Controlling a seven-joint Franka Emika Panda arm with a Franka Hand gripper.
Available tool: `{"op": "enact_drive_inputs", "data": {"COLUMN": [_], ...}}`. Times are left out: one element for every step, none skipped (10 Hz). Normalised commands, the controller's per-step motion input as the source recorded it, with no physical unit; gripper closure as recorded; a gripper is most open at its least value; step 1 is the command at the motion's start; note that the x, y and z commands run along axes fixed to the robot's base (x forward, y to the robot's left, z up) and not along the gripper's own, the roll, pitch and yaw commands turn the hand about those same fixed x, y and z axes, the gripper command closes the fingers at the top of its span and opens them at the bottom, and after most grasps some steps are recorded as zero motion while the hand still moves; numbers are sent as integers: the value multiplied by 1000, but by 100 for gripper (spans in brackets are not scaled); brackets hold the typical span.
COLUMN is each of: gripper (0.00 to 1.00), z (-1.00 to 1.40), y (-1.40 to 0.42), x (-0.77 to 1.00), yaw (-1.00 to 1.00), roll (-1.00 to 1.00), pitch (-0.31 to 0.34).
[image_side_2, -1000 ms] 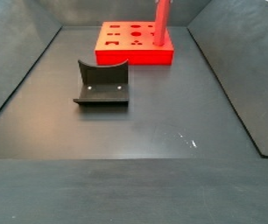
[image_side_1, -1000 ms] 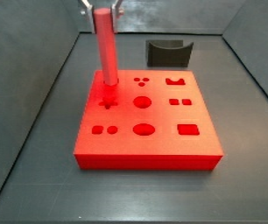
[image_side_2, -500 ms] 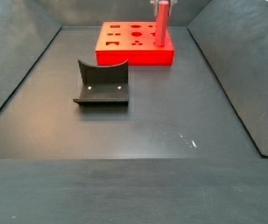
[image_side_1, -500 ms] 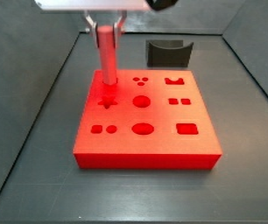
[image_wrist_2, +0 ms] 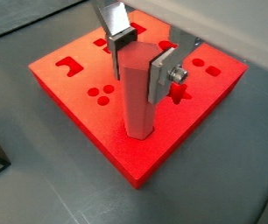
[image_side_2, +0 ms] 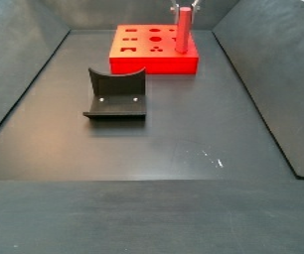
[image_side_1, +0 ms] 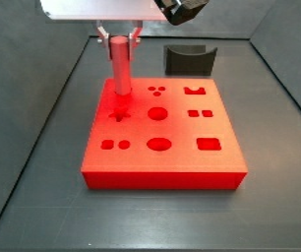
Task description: Insert the hexagon object.
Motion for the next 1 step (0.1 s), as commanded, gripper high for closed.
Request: {"op": "enact_drive_inputs", "data": {"gripper": [100], "z": [0], "y": [0], "x": [0], "yaw": [0], "roll": [0], "pitch": [0]}}
